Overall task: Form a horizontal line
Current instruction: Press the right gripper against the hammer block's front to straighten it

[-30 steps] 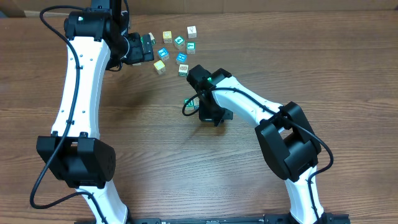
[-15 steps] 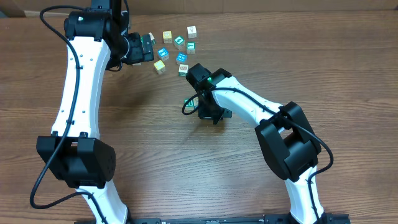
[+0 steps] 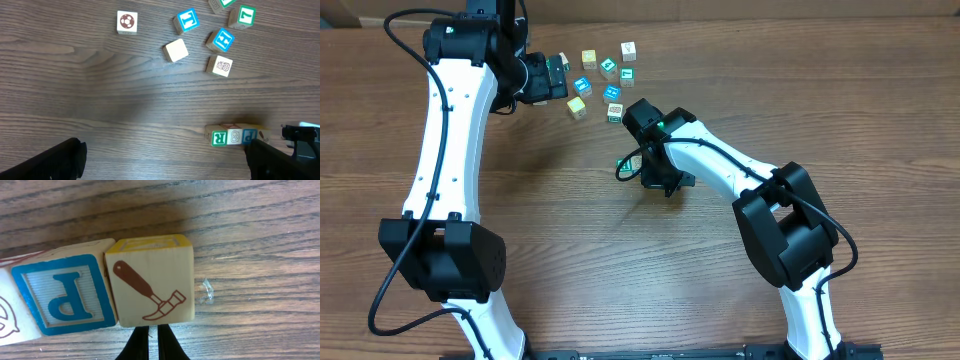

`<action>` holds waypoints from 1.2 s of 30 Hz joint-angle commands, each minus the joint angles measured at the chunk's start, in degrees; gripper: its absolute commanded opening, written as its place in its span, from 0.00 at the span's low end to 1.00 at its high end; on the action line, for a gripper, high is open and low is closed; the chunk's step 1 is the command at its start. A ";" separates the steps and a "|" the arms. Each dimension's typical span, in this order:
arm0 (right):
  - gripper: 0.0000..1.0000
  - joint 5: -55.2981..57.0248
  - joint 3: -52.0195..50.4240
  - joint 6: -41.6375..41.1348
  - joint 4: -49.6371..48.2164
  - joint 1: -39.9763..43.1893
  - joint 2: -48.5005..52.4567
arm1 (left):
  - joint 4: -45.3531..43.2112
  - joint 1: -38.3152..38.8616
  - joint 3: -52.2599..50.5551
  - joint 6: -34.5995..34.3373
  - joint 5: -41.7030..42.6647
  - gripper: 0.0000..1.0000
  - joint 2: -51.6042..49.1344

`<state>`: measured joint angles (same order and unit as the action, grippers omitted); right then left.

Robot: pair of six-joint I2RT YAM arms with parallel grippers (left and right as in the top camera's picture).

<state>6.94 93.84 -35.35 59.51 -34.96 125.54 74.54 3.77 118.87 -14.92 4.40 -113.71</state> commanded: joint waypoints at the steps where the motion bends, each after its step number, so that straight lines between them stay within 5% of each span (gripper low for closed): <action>1: 0.04 1.01 0.07 -0.44 -0.44 0.17 0.61 | 0.00 0.11 0.37 -0.55 -0.37 1.00 -0.28; 36: 0.04 2.05 0.07 -0.44 -1.29 0.33 0.61 | 0.00 0.11 0.37 -0.55 -0.37 1.00 -0.28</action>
<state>7.94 93.84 -35.40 58.50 -34.96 125.54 74.54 3.77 118.87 -14.92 4.40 -113.71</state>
